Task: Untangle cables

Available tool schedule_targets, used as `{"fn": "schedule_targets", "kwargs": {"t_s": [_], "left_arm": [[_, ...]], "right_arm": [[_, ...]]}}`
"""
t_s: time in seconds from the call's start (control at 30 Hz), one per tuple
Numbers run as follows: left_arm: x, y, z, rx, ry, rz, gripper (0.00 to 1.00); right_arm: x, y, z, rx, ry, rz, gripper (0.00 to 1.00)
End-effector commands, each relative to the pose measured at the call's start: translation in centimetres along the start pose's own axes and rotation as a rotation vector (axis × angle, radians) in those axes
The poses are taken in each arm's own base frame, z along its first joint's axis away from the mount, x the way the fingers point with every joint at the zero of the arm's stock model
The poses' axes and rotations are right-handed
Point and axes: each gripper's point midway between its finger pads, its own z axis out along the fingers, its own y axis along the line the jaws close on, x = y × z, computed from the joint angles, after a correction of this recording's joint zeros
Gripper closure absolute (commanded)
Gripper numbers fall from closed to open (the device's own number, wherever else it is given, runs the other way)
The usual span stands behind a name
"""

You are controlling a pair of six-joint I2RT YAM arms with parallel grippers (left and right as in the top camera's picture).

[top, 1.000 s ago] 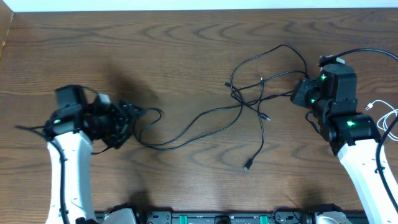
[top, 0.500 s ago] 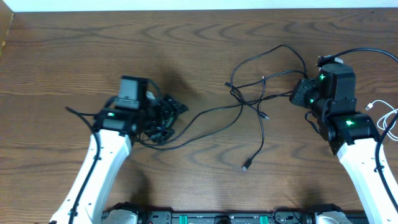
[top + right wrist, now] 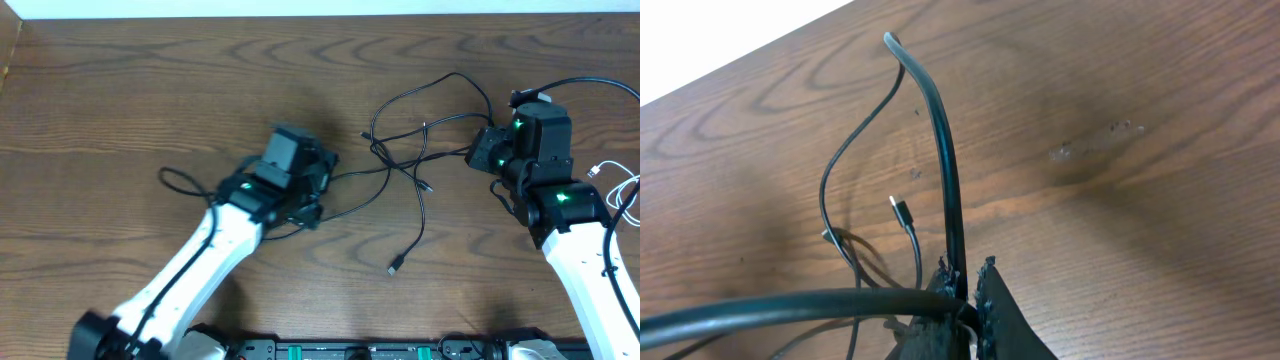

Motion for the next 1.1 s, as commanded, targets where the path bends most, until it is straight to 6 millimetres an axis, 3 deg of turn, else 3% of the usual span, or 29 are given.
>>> {"fn": "schedule_targets", "kwargs": {"t_s": [0.0,0.2,0.37,0.5,0.87,1.07], "left_arm": [[0.8,0.8,2.7,-0.039,-0.013,-0.119,0.04],[2.9,1.1,6.8,-0.056,0.044,-0.163,0.05],[3.7,0.6,8.5,-0.028,0.067,-0.141,0.1],[4.3,1.3,9.2,-0.047,0.072,-0.134,0.25],[5.0,1.7,9.4,-0.059,0.079,-0.128,0.25],[3.7,1.6,9.5,-0.044,0.005,-0.128,0.25]], "right_arm": [[-0.5,0.6,-0.2,-0.014,-0.009,-0.016,0.99],[-0.4,0.6,-0.2,-0.012,-0.007,-0.016,0.98],[-0.4,0.6,-0.2,-0.012,-0.007,-0.016,0.98],[-0.4,0.6,-0.2,-0.012,-0.006,-0.016,0.98],[-0.3,0.5,-0.2,-0.009,0.0,-0.016,0.97],[-0.2,0.5,-0.2,-0.009,0.001,-0.016,0.97]]}}
